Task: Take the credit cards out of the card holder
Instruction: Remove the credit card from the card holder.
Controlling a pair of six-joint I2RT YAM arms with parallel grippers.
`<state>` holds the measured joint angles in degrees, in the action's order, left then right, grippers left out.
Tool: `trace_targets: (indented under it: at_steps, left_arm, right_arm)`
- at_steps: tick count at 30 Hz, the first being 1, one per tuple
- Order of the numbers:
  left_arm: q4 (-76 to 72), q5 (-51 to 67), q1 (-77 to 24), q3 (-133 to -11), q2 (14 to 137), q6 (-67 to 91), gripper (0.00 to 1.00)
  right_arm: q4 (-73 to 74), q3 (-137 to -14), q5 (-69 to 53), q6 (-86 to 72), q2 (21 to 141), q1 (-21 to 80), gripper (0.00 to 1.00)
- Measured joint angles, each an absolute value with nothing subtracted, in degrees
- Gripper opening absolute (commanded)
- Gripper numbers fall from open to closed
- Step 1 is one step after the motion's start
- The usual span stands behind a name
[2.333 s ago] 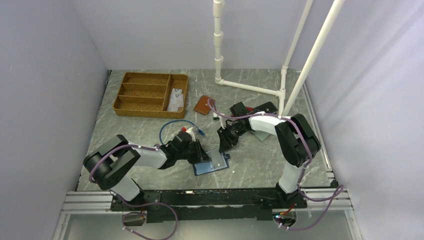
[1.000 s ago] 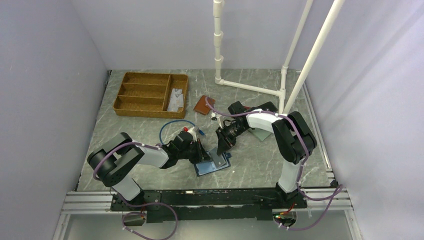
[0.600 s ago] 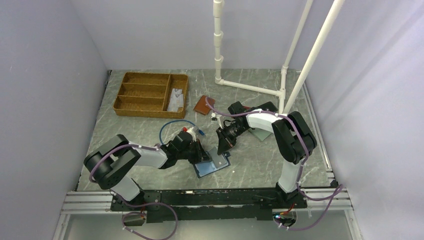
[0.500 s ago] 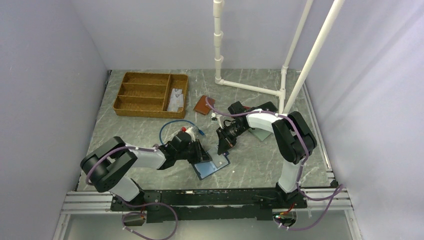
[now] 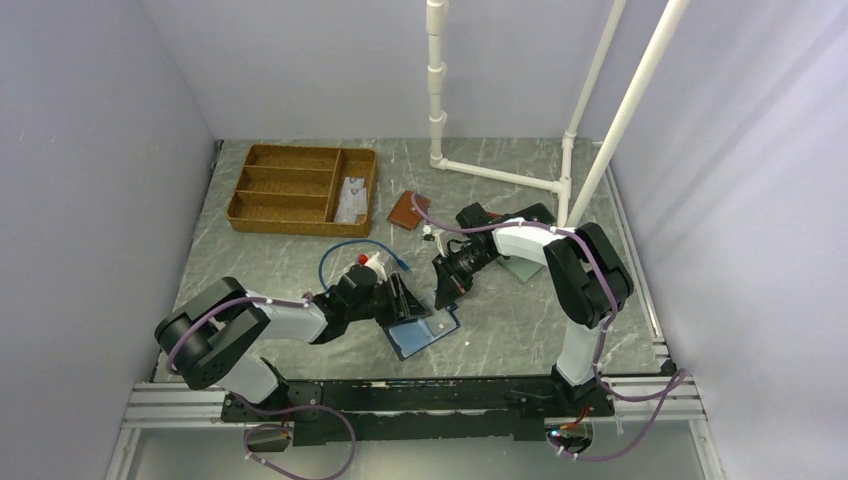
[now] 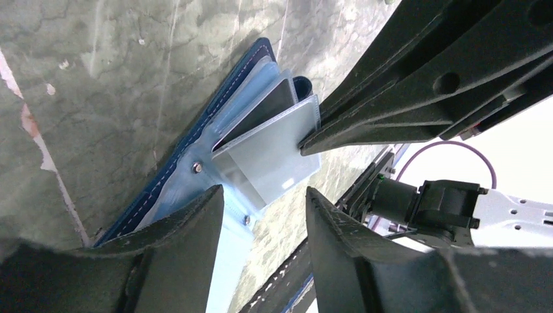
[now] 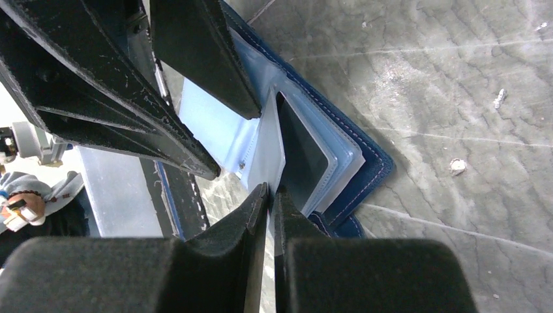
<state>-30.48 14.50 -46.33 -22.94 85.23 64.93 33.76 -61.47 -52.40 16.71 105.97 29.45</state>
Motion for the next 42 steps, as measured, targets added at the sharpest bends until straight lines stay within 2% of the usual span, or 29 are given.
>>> trace_targets:
  at_steps: [9,22,31,42]
  left_arm:
    - [-31.38,9.19,-46.33,-20.80,82.48,68.62,0.67]
    - [-34.85,8.10,-46.33,-20.21,82.96,70.19,0.79]
    - [-35.07,6.94,-46.33,-19.70,82.83,72.27,0.80]
    - [-35.44,6.11,-46.33,-19.40,82.48,74.70,0.77]
  right_arm:
    - [33.76,-61.47,-53.71,16.78,105.97,29.45,0.23]
    - [33.93,-61.47,-58.70,17.04,105.97,29.69,0.28]
    - [34.50,-61.47,-60.10,18.24,105.97,30.79,0.30]
    - [35.55,-61.89,-60.73,19.62,105.97,31.35,0.33]
